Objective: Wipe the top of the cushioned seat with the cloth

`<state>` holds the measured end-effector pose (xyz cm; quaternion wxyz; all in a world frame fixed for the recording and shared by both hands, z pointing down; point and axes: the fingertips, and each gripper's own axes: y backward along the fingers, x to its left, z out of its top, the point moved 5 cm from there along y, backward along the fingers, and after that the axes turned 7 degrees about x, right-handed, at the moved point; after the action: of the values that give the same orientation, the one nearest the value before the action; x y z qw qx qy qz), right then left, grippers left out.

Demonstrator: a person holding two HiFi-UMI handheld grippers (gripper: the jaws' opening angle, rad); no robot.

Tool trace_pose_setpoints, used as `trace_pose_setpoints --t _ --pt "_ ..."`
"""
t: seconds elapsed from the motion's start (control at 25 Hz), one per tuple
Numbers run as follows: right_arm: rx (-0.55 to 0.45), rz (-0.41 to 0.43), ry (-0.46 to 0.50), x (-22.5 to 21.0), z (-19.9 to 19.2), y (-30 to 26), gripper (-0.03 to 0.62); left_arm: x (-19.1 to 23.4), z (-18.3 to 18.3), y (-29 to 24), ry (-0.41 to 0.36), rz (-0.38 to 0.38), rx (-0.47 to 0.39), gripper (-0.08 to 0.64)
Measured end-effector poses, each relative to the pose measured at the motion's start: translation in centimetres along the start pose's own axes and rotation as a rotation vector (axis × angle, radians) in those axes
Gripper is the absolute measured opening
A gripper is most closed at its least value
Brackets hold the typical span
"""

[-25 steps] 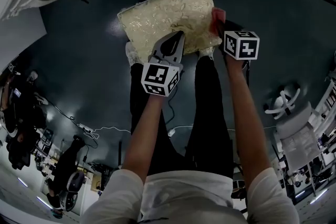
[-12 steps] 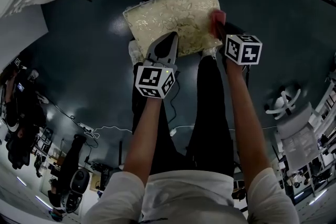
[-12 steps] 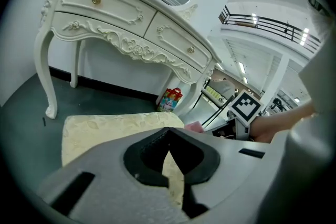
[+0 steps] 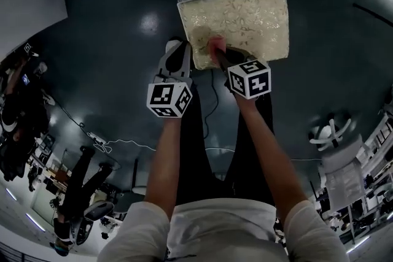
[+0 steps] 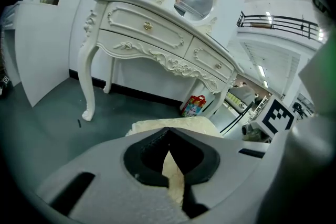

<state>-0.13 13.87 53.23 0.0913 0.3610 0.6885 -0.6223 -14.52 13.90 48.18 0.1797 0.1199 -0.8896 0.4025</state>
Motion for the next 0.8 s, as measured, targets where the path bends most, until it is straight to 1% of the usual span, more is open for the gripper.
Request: trace_pose_setpoints --t 0.2,0.32,0.44,0.52,0.64,0.8 --pt "0.073 0.026 0.039 4.3 -1.3 -4.8 0.032 2.2 -0.4 1.8 0.009 0.018 -0.005 0.011" --pt "0.126 0.003 0.072 5.6 -1.7 -7.3 0.032 3.4 -0.6 2.4 0.022 0.024 -0.013 0.011" --pt "0.165 -0.034 0.09 5.7 -2.0 -8.5 0.032 3.9 -0.9 2.8 0.028 0.023 -0.016 0.011" --pt "0.175 -0.04 0.097 5.6 -2.0 -8.6 0.032 3.9 -1.2 2.8 0.031 0.022 -0.017 0.011" --pt "0.168 -0.036 0.115 5.4 -1.7 -8.2 0.031 3.7 -1.6 2.4 0.032 0.017 -0.016 0.011" --pt "0.146 -0.024 0.101 4.5 -1.7 -6.9 0.031 2.5 -2.2 1.6 0.028 0.002 -0.006 0.011"
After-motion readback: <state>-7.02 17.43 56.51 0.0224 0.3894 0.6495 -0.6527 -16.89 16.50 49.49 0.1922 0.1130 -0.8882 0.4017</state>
